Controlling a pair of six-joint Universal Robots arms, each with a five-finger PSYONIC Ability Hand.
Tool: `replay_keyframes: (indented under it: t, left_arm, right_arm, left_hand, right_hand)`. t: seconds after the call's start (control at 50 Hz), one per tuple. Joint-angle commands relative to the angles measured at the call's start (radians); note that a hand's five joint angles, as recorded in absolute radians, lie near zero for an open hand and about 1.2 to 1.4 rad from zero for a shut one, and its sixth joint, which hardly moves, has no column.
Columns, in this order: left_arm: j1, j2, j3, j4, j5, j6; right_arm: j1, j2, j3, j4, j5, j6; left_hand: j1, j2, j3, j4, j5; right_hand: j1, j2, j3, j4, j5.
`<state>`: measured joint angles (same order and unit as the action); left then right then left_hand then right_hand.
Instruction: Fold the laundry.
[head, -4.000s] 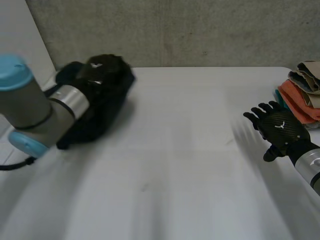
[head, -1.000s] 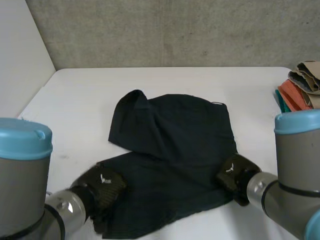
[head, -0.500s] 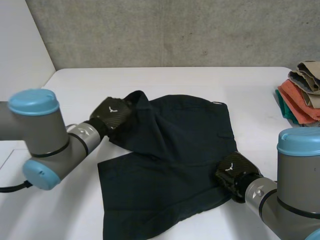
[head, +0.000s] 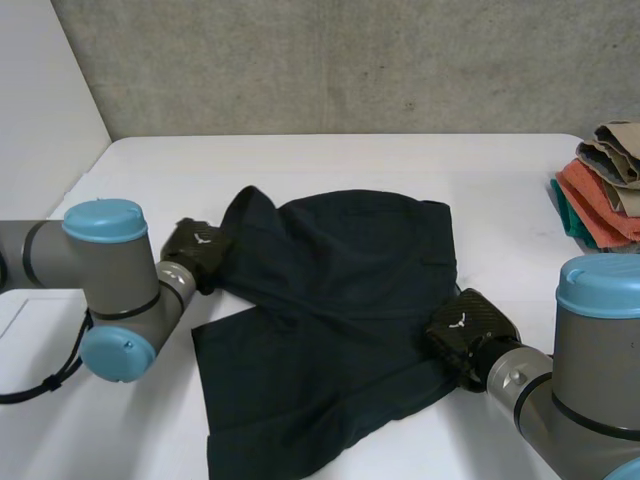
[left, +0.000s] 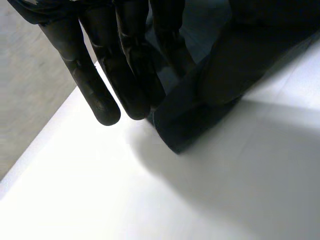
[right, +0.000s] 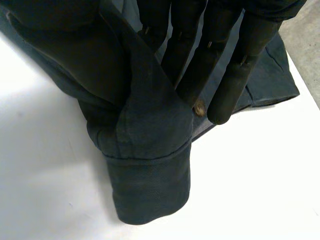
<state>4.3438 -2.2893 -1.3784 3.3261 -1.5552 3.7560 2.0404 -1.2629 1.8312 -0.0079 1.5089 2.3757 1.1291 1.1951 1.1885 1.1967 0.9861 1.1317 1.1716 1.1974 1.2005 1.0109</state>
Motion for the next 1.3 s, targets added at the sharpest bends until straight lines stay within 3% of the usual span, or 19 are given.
replay_keyframes:
  t: [0.02,0.08,0.2,0.22,0.34,0.44,0.52,0.68,0.9,1.1,1.18,1.2,1.24,1.3]
  left_arm:
    - [-0.001,0.103,-0.093,0.006,-0.077,-0.009]
    - [0.002,0.12,-0.108,0.009,-0.077,-0.009]
    - [0.019,0.126,-0.108,0.021,-0.12,-0.01]
    - [0.023,0.125,-0.107,0.027,-0.123,-0.01]
    - [0.034,0.107,-0.077,0.09,-0.129,-0.007]
    - [0.031,0.094,-0.071,0.093,-0.132,-0.002]
    - [0.023,0.096,-0.073,0.092,-0.132,-0.004]
    - [0.019,0.097,-0.073,0.09,-0.132,-0.004]
    - [0.02,0.085,-0.068,0.092,-0.131,-0.005]
    - [0.022,0.074,-0.024,0.096,-0.128,-0.007]
    - [0.017,0.059,-0.002,0.096,-0.128,-0.007]
    - [0.017,0.059,0.001,0.096,-0.128,-0.009]
    - [0.013,0.059,0.002,0.098,-0.125,-0.012]
    - [0.001,0.062,-0.001,0.099,-0.126,-0.013]
  right_arm:
    - [0.027,-0.022,-0.01,0.008,-0.003,0.117]
    - [0.037,-0.044,-0.012,0.009,-0.007,0.175]
    - [0.047,-0.064,0.0,0.009,-0.016,0.214]
    - [0.056,-0.064,0.005,0.009,-0.021,0.214]
    - [0.07,-0.064,0.028,0.002,-0.021,0.2]
    - [0.058,-0.062,0.06,0.0,-0.022,0.151]
    - [0.057,-0.064,0.085,0.0,-0.027,0.094]
    - [0.003,-0.108,0.112,-0.02,-0.032,0.056]
    - [-0.11,-0.11,0.137,-0.066,-0.107,0.025]
    - [-0.128,-0.165,0.149,-0.069,-0.107,-0.003]
    - [-0.128,-0.174,0.165,-0.08,-0.113,0.0]
    - [-0.128,-0.173,0.168,-0.087,-0.128,0.0]
    - [-0.126,-0.171,0.172,-0.093,-0.145,0.0]
    - [-0.126,-0.168,0.177,-0.116,-0.187,0.008]
  left_hand:
    - [0.267,0.201,0.208,0.2,0.236]
    - [0.267,0.201,0.208,0.2,0.236]
    - [0.267,0.201,0.208,0.2,0.236]
    - [0.267,0.201,0.208,0.2,0.236]
    - [0.267,0.201,0.208,0.2,0.236]
    - [0.267,0.201,0.208,0.2,0.236]
    - [0.267,0.201,0.208,0.2,0.236]
    - [0.267,0.201,0.208,0.2,0.236]
    - [0.267,0.201,0.208,0.2,0.236]
    - [0.267,0.201,0.208,0.2,0.236]
    - [0.267,0.201,0.208,0.2,0.236]
    - [0.267,0.201,0.208,0.2,0.236]
    - [0.267,0.201,0.208,0.2,0.236]
    - [0.267,0.201,0.208,0.2,0.236]
  right_hand:
    - [0.265,0.225,0.199,0.196,0.211]
    - [0.242,0.202,0.177,0.174,0.189]
    - [0.025,-0.015,-0.041,-0.044,-0.029]
    - [-0.094,-0.134,-0.16,-0.163,-0.148]
    - [-0.277,-0.317,-0.343,-0.346,-0.331]
    - [-0.562,-0.602,-0.627,-0.63,-0.615]
    - [-0.577,-0.617,-0.643,-0.646,-0.631]
    - [-0.542,-0.582,-0.608,-0.611,-0.596]
    - [-0.506,-0.546,-0.572,-0.575,-0.56]
    - [-0.562,-0.602,-0.628,-0.631,-0.616]
    - [-0.366,-0.406,-0.432,-0.435,-0.42]
    - [-0.069,-0.109,-0.135,-0.138,-0.123]
    - [0.263,0.223,0.197,0.194,0.209]
    - [0.265,0.225,0.199,0.196,0.211]
